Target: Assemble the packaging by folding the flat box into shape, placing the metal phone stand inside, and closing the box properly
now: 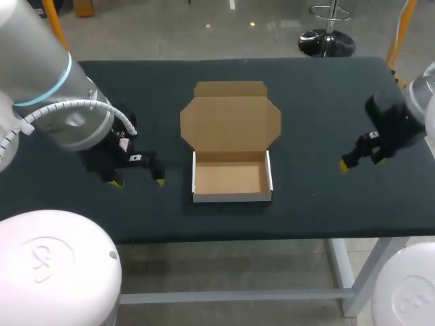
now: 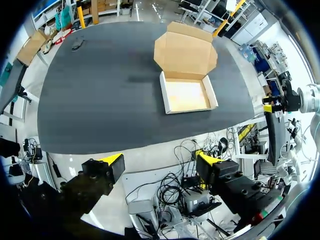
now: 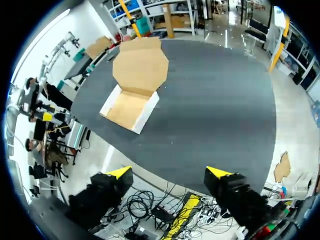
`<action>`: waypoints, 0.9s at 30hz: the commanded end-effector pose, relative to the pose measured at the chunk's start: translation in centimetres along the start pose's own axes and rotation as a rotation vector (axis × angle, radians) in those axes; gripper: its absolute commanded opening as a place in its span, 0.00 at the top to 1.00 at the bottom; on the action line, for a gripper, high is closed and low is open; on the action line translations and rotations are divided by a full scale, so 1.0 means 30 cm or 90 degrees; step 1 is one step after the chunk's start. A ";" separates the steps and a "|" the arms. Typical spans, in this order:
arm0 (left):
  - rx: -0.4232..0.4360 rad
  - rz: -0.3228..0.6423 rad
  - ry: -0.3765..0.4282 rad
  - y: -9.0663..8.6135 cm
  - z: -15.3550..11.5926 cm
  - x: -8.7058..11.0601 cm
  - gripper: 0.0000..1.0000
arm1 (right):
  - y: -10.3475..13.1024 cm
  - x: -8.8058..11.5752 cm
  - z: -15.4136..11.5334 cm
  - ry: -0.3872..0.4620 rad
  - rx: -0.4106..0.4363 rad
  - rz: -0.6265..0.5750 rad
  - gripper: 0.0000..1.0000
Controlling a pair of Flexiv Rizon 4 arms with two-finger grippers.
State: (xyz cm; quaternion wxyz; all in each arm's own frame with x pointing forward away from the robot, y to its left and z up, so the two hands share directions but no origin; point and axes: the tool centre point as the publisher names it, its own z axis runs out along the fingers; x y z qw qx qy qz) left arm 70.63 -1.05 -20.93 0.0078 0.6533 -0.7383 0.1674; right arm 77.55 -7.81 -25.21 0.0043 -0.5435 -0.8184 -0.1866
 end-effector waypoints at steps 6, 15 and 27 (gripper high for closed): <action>-0.013 -0.047 -0.029 0.028 -0.050 -0.008 0.00 | 0.005 0.004 -0.086 0.013 0.015 0.034 0.00; -0.010 -0.089 -0.047 0.040 -0.083 -0.022 0.00 | 0.002 0.016 -0.126 -0.012 0.030 0.072 0.00; 0.001 -0.113 -0.069 0.045 -0.099 -0.030 0.00 | -0.005 0.024 -0.128 -0.028 0.054 0.107 0.00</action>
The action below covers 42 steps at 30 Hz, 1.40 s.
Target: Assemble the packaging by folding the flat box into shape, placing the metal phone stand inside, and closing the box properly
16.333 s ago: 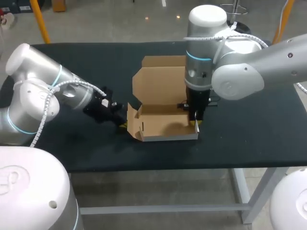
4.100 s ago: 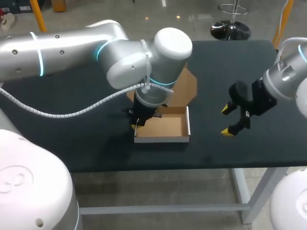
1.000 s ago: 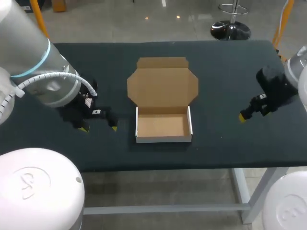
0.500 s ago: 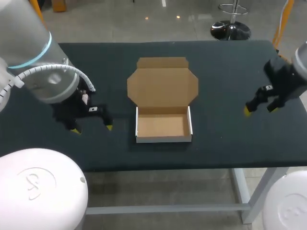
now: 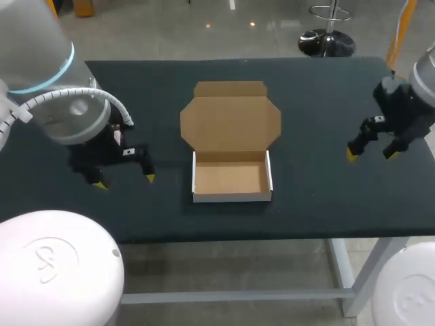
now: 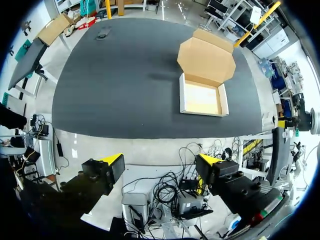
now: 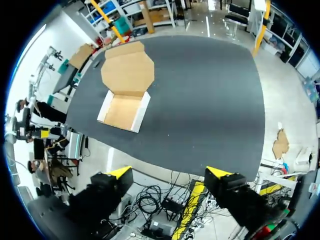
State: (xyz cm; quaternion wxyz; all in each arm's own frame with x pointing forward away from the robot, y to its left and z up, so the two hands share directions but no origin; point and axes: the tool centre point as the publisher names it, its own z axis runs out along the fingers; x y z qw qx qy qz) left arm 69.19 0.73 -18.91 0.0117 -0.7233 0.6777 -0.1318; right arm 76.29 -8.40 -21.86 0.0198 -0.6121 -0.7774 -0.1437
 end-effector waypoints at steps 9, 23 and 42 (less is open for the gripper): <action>0.009 -0.011 -0.011 0.004 -0.007 -0.008 0.00 | 0.009 -0.008 -0.004 0.002 0.021 0.020 0.00; 0.006 -0.027 -0.016 -0.026 0.037 -0.021 0.00 | 0.009 -0.008 -0.005 -0.010 0.019 0.043 0.00; -0.018 -0.043 -0.030 -0.204 0.249 -0.145 0.00 | 0.009 -0.008 -0.005 -0.010 0.019 0.043 0.00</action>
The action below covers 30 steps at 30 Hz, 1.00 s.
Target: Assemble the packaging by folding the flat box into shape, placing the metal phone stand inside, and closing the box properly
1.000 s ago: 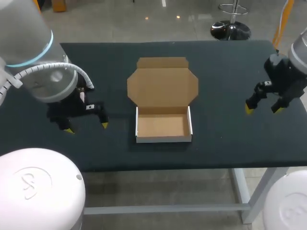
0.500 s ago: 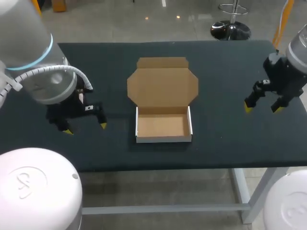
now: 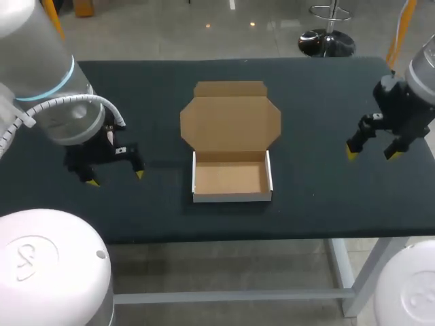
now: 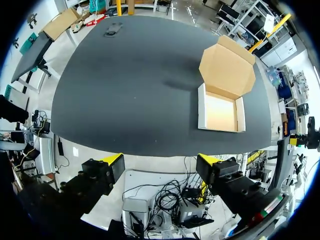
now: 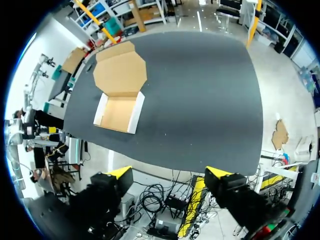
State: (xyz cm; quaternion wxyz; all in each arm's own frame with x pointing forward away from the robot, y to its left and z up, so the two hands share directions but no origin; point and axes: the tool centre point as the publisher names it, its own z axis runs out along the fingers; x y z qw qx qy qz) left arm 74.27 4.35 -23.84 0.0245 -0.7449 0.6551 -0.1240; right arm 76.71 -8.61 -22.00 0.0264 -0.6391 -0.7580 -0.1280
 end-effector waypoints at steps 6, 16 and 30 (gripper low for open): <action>-0.039 -0.012 -0.021 -0.117 0.134 -0.052 0.00 | -0.002 0.002 -0.010 0.000 0.003 0.000 0.00; -0.069 -0.058 -0.015 -0.199 0.226 -0.178 0.00 | -0.002 0.002 -0.010 0.000 0.003 0.000 0.00; -0.102 -0.102 -0.016 -0.318 0.318 -0.335 0.00 | -0.002 0.002 -0.010 0.000 0.003 0.000 0.00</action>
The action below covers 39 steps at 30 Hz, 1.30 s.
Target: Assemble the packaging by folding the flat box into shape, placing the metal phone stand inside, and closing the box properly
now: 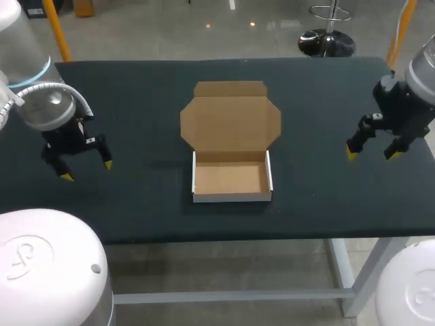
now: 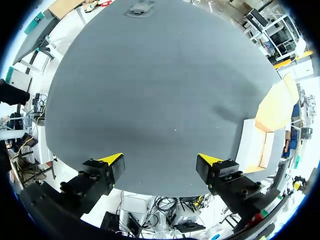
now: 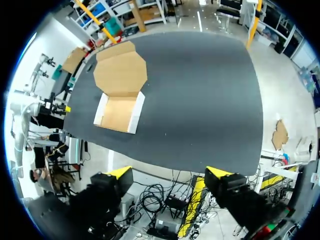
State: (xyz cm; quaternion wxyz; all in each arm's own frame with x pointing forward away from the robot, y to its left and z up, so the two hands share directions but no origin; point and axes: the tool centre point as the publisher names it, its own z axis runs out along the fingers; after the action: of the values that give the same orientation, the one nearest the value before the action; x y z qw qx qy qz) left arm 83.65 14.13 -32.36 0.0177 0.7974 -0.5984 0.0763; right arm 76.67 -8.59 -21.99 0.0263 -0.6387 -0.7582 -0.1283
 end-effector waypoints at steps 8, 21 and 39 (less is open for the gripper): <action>-0.030 0.001 0.001 -0.028 0.014 -0.002 0.00 | -0.001 0.001 -0.009 -0.001 0.003 0.000 0.00; -0.030 0.001 0.001 -0.028 0.014 -0.002 0.00 | -0.001 0.001 -0.009 -0.001 0.003 0.000 0.00; -0.027 0.029 -0.043 -0.170 0.090 -0.062 0.00 | -0.001 0.001 -0.009 -0.001 0.003 0.000 0.00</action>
State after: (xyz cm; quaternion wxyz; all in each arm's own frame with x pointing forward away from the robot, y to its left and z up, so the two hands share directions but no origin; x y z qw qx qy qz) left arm 87.08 16.66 -34.29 0.0029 0.7853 -0.6174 0.0456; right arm 76.70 -8.57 -21.89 0.0271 -0.6390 -0.7581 -0.1273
